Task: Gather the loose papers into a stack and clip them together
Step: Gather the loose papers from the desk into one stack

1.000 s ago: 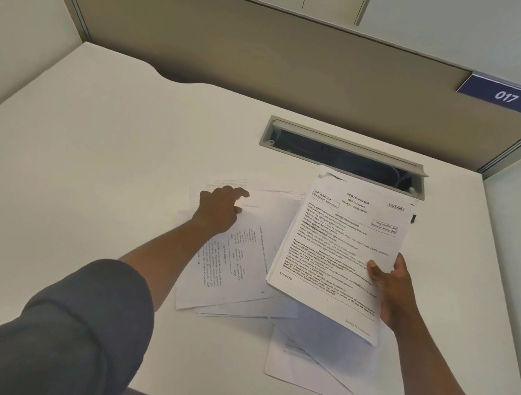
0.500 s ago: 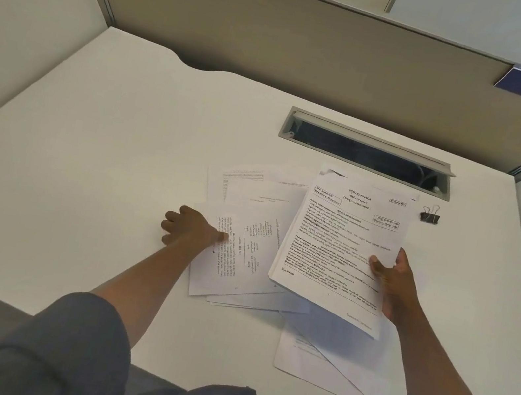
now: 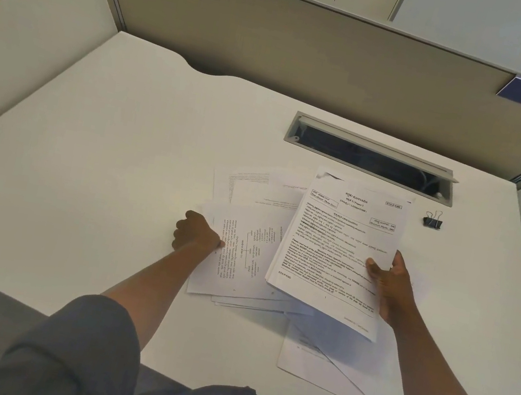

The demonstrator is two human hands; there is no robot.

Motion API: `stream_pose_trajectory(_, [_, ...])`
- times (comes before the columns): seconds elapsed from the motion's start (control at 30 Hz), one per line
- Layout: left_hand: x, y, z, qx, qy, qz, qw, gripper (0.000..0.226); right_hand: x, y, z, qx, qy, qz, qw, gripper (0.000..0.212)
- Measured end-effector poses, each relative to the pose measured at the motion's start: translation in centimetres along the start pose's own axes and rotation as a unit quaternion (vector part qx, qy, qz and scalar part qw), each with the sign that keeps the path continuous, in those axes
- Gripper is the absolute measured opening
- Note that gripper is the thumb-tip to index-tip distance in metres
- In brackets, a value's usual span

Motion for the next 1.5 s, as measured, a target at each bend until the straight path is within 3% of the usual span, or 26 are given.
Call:
stream_pose_trajectory(0.07, [0.2,0.4,0.3,-0.035,0.020,-0.024,0.999,0.036,0.1,0.0,0.1,0.008,-0.007,-0.002,1.000,0.045])
stream_pose_trajectory(0.13, [0.6,0.6,0.4,-0.066,0.036,-0.049,0.996,0.020,0.2,0.0,0.2,0.015,-0.022,0.001,1.000,0.044])
stream_pose_trajectory(0.33, [2.5,1.3,-0.9,-0.185,-0.088,-0.023,0.978,0.019,0.5,-0.2,1.6,0.050,-0.121,0.049,0.990,0.046])
stream_pose_trajectory(0.43, [3.8,1.6,-2.0,-0.251,-0.095,-0.013,0.963,0.021,0.0,-0.5,2.8,0.080,-0.171,0.087,0.978,0.044])
stream_pose_trajectory(0.57, [5.4,1.8,-3.7,-0.278,-0.131,0.007,0.951,0.023,-1.2,-0.6,4.0,0.106,-0.234,0.142,0.956,0.039])
stream_pose_trajectory(0.7, [6.6,1.0,-5.8,-0.293,-0.192,0.093,0.932,0.016,-3.1,-1.2,5.3,0.152,-0.266,0.186,0.934,0.030])
stream_pose_trajectory(0.83, [7.4,-0.1,-7.6,-0.303,-0.194,0.173,0.917,0.016,-4.6,-1.2,5.8,0.186,-0.321,0.176,0.912,0.028])
stream_pose_trajectory(1.03, [7.5,-1.8,-9.5,-0.353,-0.141,0.196,0.904,0.025,-6.7,-1.4,6.9,0.280,-0.393,0.143,0.864,0.023])
stream_pose_trajectory(1.23, [7.0,-2.0,-10.1,-0.383,-0.131,0.213,0.890,0.018,-6.2,-1.5,7.2,0.227,-0.383,0.118,0.888,0.011])
stream_pose_trajectory(1.3, [6.6,-1.9,-10.3,-0.386,-0.142,0.199,0.889,0.020,-6.0,-1.3,7.3,0.229,-0.381,0.105,0.890,0.012])
stream_pose_trajectory(1.37, [6.4,-1.4,-10.3,-0.382,-0.170,0.132,0.899,0.021,-5.6,-1.1,7.4,0.223,-0.374,0.088,0.896,0.018])
stream_pose_trajectory(1.5, [5.9,-0.7,-8.6,-0.260,-0.276,-0.029,0.925,0.022,-3.9,-0.6,7.4,0.191,-0.347,0.038,0.917,0.024])
Point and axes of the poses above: each hand's wrist, its own y-axis towards the middle knuckle, its own x-axis out of the back of the hand, z = x × y, the point moved 2 cm from there along y, towards the middle knuckle, and after that the axes turned 1 degree about -y, right-handed, at the moved point
